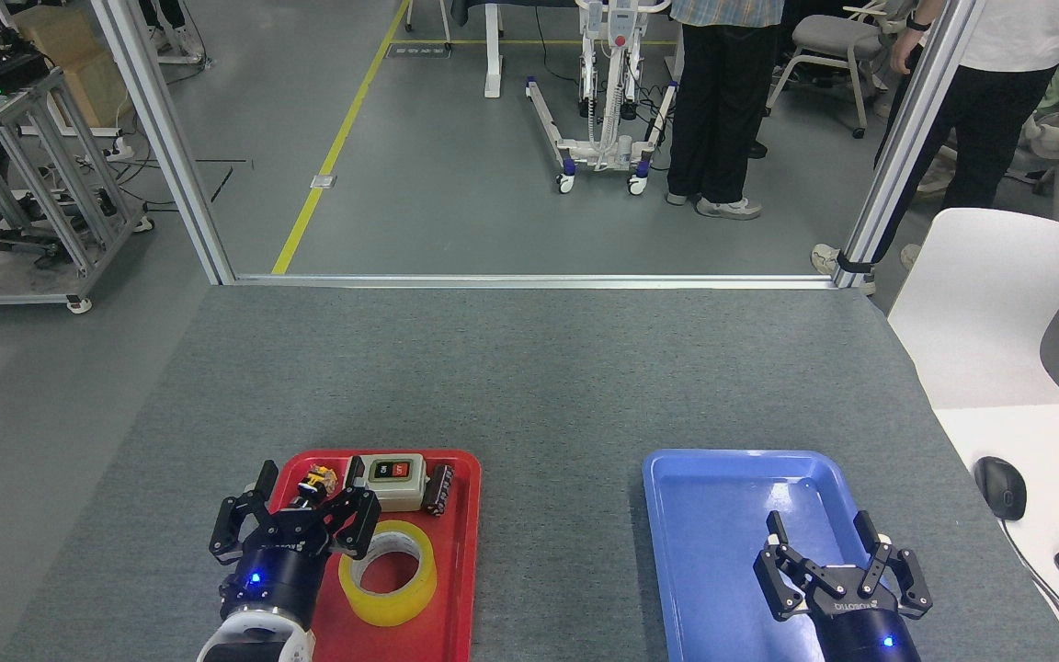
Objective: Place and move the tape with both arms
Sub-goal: 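Lower the left gripper onto the yellow tape roll in the red tray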
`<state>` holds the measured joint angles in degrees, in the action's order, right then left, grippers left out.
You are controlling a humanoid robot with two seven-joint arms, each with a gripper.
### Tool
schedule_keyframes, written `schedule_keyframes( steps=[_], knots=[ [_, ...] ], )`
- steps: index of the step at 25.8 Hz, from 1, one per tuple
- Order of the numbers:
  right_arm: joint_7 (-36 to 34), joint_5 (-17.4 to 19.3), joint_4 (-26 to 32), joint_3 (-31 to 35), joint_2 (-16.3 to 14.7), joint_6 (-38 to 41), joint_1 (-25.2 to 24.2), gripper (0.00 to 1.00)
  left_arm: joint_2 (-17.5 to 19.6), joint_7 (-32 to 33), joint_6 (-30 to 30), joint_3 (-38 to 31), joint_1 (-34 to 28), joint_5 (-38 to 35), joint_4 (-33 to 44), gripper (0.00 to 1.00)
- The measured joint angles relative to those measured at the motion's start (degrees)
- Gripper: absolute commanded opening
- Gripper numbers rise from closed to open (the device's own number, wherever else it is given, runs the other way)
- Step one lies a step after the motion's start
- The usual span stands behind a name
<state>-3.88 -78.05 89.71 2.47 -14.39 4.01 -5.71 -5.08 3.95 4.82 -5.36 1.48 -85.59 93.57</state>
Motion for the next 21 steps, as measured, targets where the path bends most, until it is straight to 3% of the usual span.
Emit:
schedule_keyframes(
  steps=[14,21],
  knots=[
    [-0.2,0.4,1.8,-1.9,0.6,-2.1,0.2,0.99,0.8,0.1,1.7,0.0,-0.7,2.3,1.5,0.99],
    [0.8,0.6,2.3,-1.8,0.6,-2.1,0.3,0.99,4.9,0.8,7.5,0.7,-2.5,1.5,2.2,0.99]
  ],
)
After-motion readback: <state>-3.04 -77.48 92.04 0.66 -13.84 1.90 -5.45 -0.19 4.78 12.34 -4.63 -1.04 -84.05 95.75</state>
